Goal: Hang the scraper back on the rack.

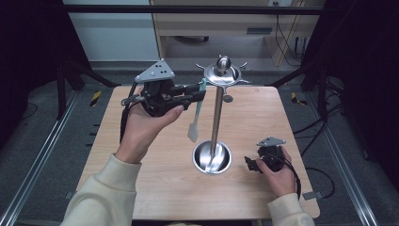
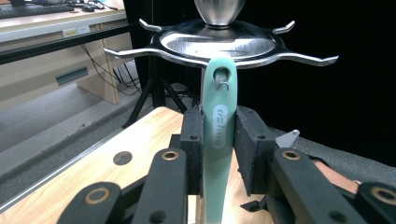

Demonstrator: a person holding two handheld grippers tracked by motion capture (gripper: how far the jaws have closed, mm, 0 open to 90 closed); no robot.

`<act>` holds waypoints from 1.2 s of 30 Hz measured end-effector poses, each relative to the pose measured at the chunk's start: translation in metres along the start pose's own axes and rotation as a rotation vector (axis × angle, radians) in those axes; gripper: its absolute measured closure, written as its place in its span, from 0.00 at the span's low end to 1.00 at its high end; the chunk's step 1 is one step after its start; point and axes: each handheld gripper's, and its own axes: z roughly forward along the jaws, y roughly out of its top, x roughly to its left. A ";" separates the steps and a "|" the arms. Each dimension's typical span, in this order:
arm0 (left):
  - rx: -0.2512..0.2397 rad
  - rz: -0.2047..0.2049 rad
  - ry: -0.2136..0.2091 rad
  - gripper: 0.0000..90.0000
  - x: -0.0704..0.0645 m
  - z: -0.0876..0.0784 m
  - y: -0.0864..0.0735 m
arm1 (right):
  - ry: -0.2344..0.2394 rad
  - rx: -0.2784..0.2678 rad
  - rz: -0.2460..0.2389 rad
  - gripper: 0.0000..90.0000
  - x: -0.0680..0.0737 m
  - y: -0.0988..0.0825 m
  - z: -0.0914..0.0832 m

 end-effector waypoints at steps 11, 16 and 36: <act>-0.005 0.007 0.007 0.82 -0.001 0.001 -0.001 | 0.003 0.001 -0.004 0.13 0.000 0.000 0.000; -0.004 0.007 0.007 0.82 -0.001 0.001 -0.001 | 0.005 0.003 -0.001 0.13 0.000 0.000 0.000; -0.005 0.001 0.016 0.80 0.000 -0.004 -0.002 | 0.009 0.008 -0.003 0.12 0.000 0.000 0.001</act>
